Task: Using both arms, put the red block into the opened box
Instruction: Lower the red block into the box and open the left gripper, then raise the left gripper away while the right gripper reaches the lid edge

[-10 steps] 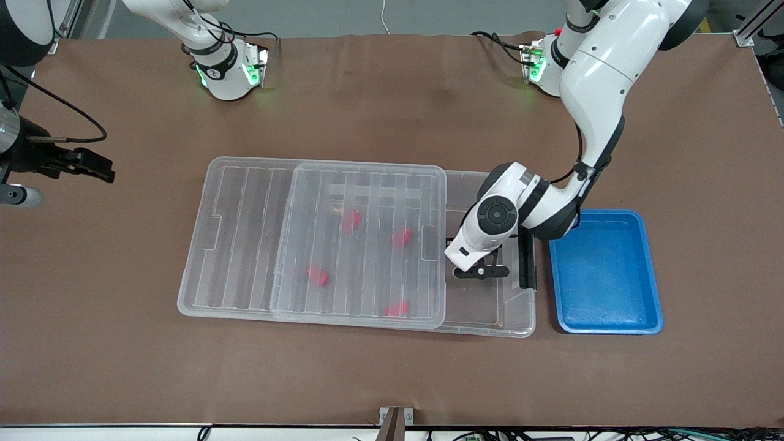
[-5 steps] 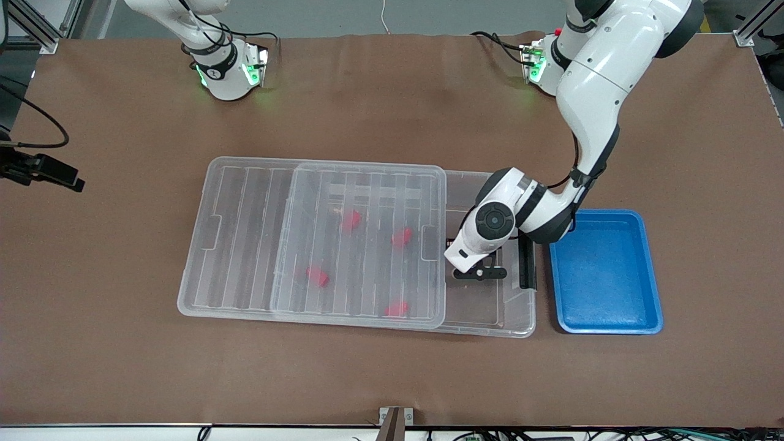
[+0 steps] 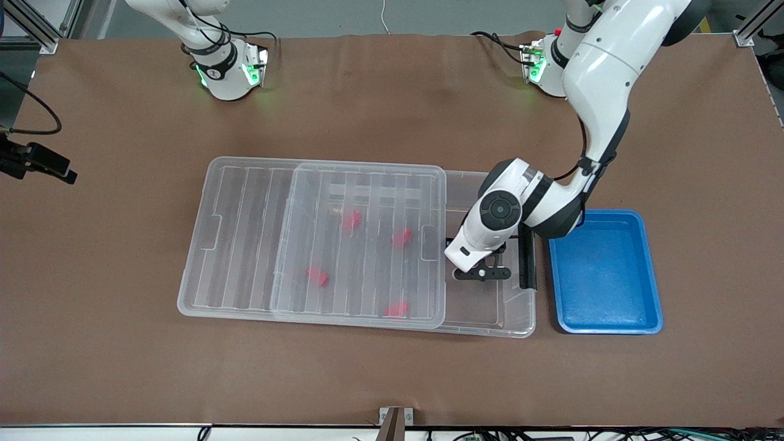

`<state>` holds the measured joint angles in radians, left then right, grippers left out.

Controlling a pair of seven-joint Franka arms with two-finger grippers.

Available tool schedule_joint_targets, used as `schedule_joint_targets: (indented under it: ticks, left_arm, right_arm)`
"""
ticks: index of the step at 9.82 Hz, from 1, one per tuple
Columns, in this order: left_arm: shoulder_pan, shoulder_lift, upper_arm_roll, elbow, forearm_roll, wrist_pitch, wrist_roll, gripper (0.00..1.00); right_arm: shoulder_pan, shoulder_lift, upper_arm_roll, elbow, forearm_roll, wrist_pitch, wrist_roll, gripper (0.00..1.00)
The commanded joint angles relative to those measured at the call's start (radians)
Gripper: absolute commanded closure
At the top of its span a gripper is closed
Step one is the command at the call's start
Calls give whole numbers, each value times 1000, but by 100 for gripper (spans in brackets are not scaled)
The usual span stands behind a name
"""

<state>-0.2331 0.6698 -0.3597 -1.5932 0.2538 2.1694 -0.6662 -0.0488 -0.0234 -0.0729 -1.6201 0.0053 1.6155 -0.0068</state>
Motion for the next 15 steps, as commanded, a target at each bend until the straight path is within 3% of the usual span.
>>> schedule_joint_targets:
  ticks: [1,6,9,10,12,13,15]
  left_arm:
    - [8,-71,-1,-24,4,-55,-3,0]
    - [50,-248,-5,24,-13,-183,16,0]
    - [104,-318,-7,142,-16,-348,19,0]
    - [121,-332,-5,174,-15,-391,19,0]
    - [138,-380,-7,197,-15,-456,20,0]
    - [146,-406,-5,199,-16,-465,42,0]
    - [192,-450,-5,199,-39,-490,161,0]
  right_arm:
    - [-11,-6,16,43,13,-47,-15,0]
    - [-3,25,16,83,13,-81,-13,0]
    - [-5,51,16,74,13,-75,-21,0]
    - [-6,71,15,48,13,-63,-57,17]
    - [-8,137,16,-35,16,27,-126,72]
    - [-9,175,16,-87,16,99,-174,93]
    - [0,252,18,-180,56,271,-228,96]
